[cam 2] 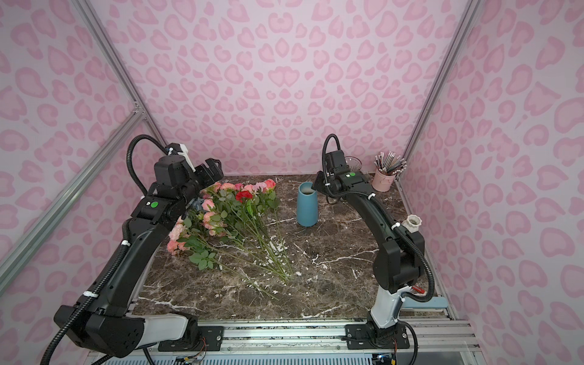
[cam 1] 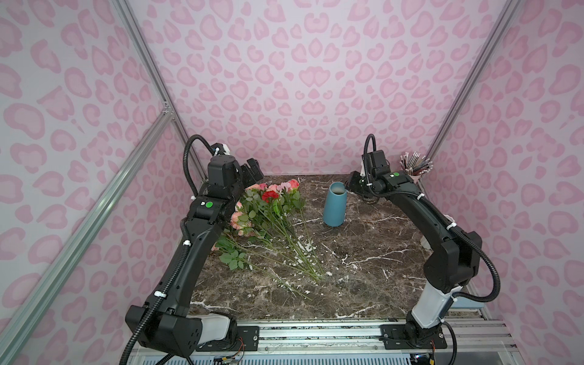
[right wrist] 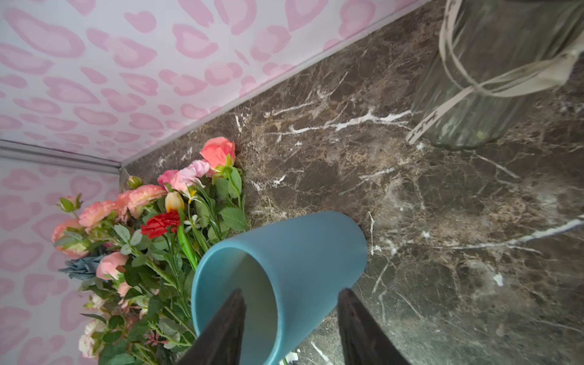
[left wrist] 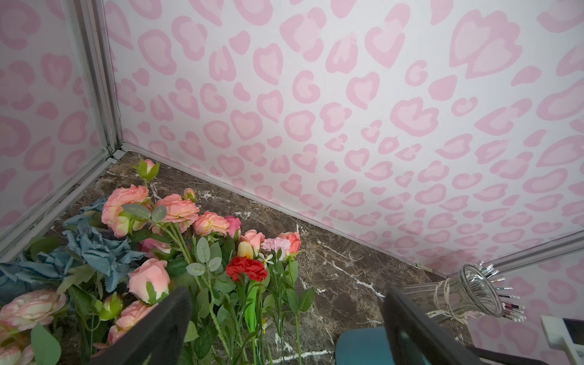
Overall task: Place the pink flowers into the vase
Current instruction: Place the vase at the center of the board.
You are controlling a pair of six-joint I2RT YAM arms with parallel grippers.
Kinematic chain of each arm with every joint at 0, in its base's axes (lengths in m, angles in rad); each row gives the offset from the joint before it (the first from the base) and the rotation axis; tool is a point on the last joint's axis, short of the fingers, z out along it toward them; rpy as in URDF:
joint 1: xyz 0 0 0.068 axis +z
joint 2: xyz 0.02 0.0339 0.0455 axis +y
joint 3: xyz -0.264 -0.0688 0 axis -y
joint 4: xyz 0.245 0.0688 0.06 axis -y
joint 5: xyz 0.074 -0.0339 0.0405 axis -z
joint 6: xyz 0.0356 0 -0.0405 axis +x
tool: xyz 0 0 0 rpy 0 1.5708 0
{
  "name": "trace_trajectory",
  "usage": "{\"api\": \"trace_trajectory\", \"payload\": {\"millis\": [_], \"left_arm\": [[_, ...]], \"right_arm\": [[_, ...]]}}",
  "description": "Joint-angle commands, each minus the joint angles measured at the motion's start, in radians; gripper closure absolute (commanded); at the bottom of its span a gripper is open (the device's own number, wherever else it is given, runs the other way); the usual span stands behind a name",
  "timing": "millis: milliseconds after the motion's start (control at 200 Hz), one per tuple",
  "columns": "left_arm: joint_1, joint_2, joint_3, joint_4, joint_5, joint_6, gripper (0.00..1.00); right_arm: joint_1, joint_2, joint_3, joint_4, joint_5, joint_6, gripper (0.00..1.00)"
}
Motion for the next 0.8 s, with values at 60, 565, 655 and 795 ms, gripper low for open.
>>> {"api": "trace_trajectory", "payload": {"millis": [60, 565, 655, 795], "left_arm": [[0.004, -0.005, 0.002, 0.023, 0.0, -0.006, 0.03], [0.023, -0.025, -0.008, 0.027, -0.011, -0.017, 0.03], [0.026, -0.026, -0.01, 0.03, -0.006, -0.02, 0.03], [0.031, -0.025, -0.017, 0.039, 0.01, -0.025, 0.03]], "right_arm": [[0.022, 0.052, 0.06, -0.064, 0.027, -0.059, 0.49], [0.064, 0.237, 0.285, -0.235, 0.126, -0.116, 1.0], [0.069, 0.254, 0.314, -0.236, 0.134, -0.112, 1.0], [0.069, 0.288, 0.393, -0.225, 0.177, -0.082, 1.0]]}}
